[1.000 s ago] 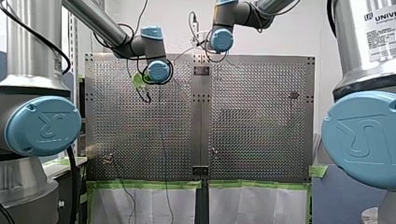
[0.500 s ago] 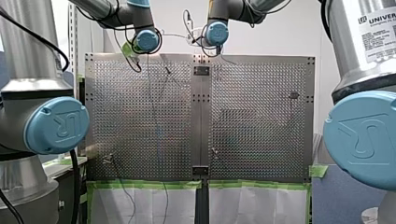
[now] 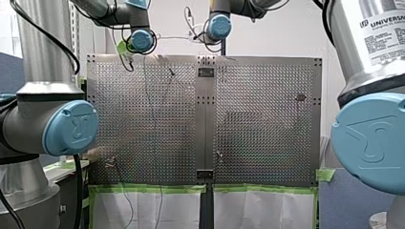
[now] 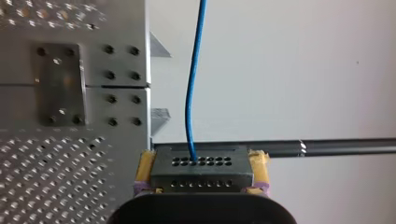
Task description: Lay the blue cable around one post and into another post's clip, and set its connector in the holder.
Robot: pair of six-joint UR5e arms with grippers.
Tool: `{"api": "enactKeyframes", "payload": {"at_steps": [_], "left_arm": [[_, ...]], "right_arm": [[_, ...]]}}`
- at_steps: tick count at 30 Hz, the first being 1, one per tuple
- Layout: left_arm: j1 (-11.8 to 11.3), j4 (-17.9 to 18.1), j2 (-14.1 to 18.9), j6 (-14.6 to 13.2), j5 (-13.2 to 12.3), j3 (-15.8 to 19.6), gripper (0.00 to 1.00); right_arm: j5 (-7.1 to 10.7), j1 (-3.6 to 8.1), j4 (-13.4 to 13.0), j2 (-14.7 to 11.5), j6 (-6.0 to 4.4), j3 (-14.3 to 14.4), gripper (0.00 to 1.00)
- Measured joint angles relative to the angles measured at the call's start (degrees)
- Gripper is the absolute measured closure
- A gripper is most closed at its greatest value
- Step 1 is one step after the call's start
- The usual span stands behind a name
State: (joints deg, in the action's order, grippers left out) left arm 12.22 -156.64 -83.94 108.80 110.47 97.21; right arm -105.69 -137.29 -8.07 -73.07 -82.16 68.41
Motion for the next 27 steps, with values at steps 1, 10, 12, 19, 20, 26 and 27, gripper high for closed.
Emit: {"api": "enactKeyframes", "payload": {"at_steps": [1, 10, 12, 19, 20, 26, 27], "left_arm": [[-0.5, -0.5, -0.5, -0.1, -0.5, -0.4, 0.00], [-4.8, -5.3, -5.3, -0.8, -5.3, -4.6, 0.00], [-5.2, -6.6, -6.5, -1.0, -6.3, -5.5, 0.00], [-5.5, -11.0, -9.7, -2.0, -7.6, -6.3, 0.00], [-5.5, -11.7, -9.9, -2.2, -7.8, -6.3, 0.00], [-5.7, -15.4, -11.0, -2.5, -8.7, -7.0, 0.00], [-5.8, -16.0, -11.4, -2.7, -8.8, -7.2, 0.00]], "right_arm": [[0.02, -0.04, 0.5, 0.3, -0.04, -0.4, 1.00], [0.35, -0.32, 5.6, 4.6, -0.69, -5.0, 1.00], [0.28, -0.32, 6.9, 5.5, -0.76, -6.4, 1.00], [0.32, 0.16, 8.3, 7.1, -1.36, -9.3, 1.00], [0.31, 0.20, 8.4, 7.3, -1.41, -9.7, 1.00], [-0.02, 0.73, 8.3, 8.2, -1.51, -11.0, 1.00], [-0.07, 0.91, 8.3, 8.5, -1.52, -11.1, 1.00]]}}
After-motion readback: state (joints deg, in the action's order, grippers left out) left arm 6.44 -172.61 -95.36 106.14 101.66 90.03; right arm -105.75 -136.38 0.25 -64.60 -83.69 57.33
